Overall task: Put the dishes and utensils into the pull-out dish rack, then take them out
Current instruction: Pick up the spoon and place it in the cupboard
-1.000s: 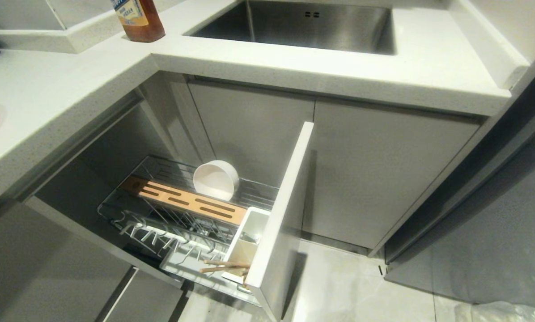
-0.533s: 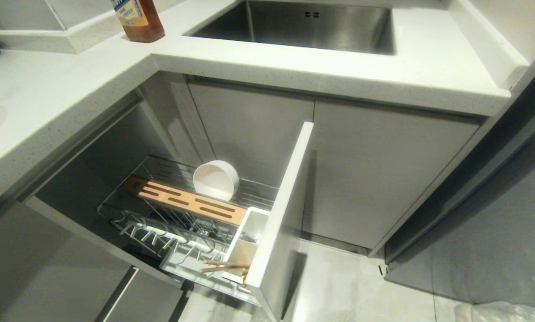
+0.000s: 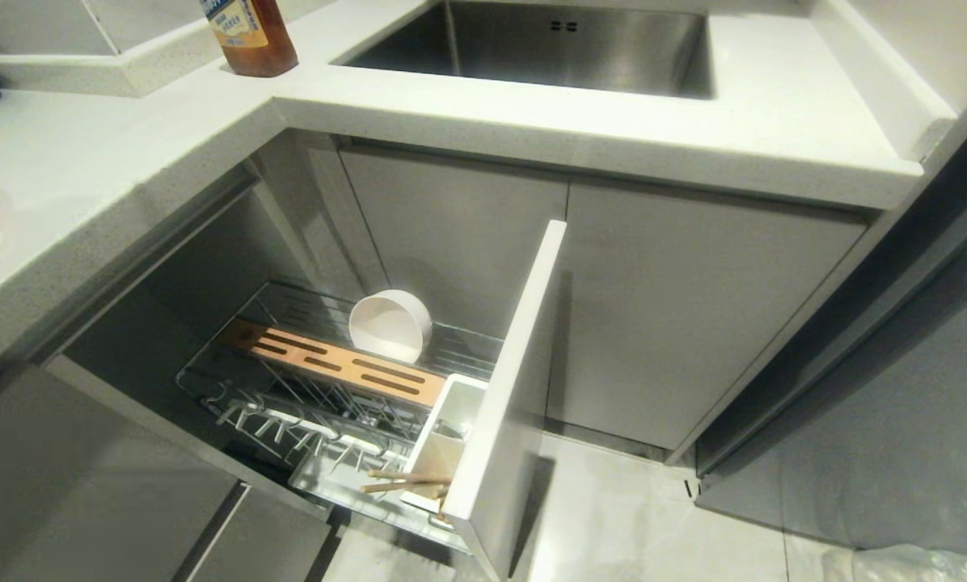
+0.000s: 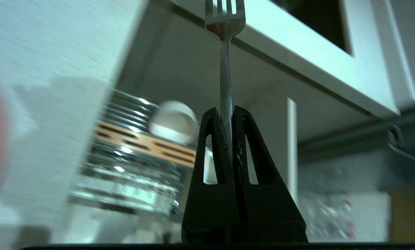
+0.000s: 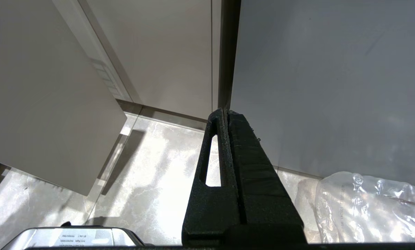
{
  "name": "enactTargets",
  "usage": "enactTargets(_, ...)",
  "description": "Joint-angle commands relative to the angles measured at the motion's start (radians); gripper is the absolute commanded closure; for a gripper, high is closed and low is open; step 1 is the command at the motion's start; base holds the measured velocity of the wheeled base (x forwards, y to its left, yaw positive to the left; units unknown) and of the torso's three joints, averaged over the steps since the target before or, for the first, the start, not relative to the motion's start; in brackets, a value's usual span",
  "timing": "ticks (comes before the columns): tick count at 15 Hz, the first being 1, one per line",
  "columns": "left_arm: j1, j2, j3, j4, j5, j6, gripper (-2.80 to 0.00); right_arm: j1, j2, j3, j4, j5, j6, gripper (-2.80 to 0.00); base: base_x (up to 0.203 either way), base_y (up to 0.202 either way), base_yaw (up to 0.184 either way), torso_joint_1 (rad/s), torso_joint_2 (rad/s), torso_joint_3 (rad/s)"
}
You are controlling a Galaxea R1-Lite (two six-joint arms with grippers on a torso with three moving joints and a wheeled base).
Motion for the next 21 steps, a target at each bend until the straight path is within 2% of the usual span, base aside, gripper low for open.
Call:
enactTargets(1, -0.128, -0.040, 0.011, 0.039, 0.015, -0.001, 0.00, 0.000, 0.000, 0.000, 0.000, 0.000, 0.000, 0.00, 0.000, 0.000, 0.000, 0.000, 0.00, 0.000)
enactTargets(4, -0.407, -0.078, 0.083, 0.125, 0.105, 0.000, 0.00, 0.000, 0.000, 0.000, 0.000, 0.000, 0.000, 0.00, 0.000, 0.000, 0.000, 0.000, 0.00, 0.000)
enactTargets(6, -0.560, -0.100, 0.161, 0.172, 0.158, 0.000, 0.00, 0.000, 0.000, 0.000, 0.000, 0.000, 0.000, 0.00, 0.000, 0.000, 0.000, 0.000, 0.00, 0.000)
enactTargets(8, -0.667, -0.116, 0.232, 0.238, 0.185, -0.003, 0.00, 0.000, 0.000, 0.000, 0.000, 0.000, 0.000, 0.00, 0.000, 0.000, 0.000, 0.000, 0.00, 0.000)
enactTargets(12, -0.685, -0.067, 0.255, 0.373, 0.190, -0.014, 0.00, 0.000, 0.000, 0.000, 0.000, 0.000, 0.000, 0.00, 0.000, 0.000, 0.000, 0.000, 0.00, 0.000)
enactTargets(16, -0.698, 0.032, 0.228, 0.437, 0.197, -0.097, 0.00, 0.000, 0.000, 0.000, 0.000, 0.000, 0.000, 0.00, 0.000, 0.000, 0.000, 0.000, 0.00, 0.000)
enactTargets(18, -0.745, 0.088, 0.208, 0.458, 0.258, -0.144, 0.00, 0.000, 0.000, 0.000, 0.000, 0.000, 0.000, 0.00, 0.000, 0.000, 0.000, 0.000, 0.00, 0.000)
enactTargets(19, -0.797, 0.130, 0.199, 0.462, 0.321, -0.178, 0.00, 0.000, 0.000, 0.000, 0.000, 0.000, 0.000, 0.00, 0.000, 0.000, 0.000, 0.000, 0.00, 0.000)
enactTargets(21, -0.885, 0.218, 0.165, 0.465, 0.426, -0.283, 0.00, 0.000, 0.000, 0.000, 0.000, 0.000, 0.000, 0.00, 0.000, 0.000, 0.000, 0.000, 0.00, 0.000)
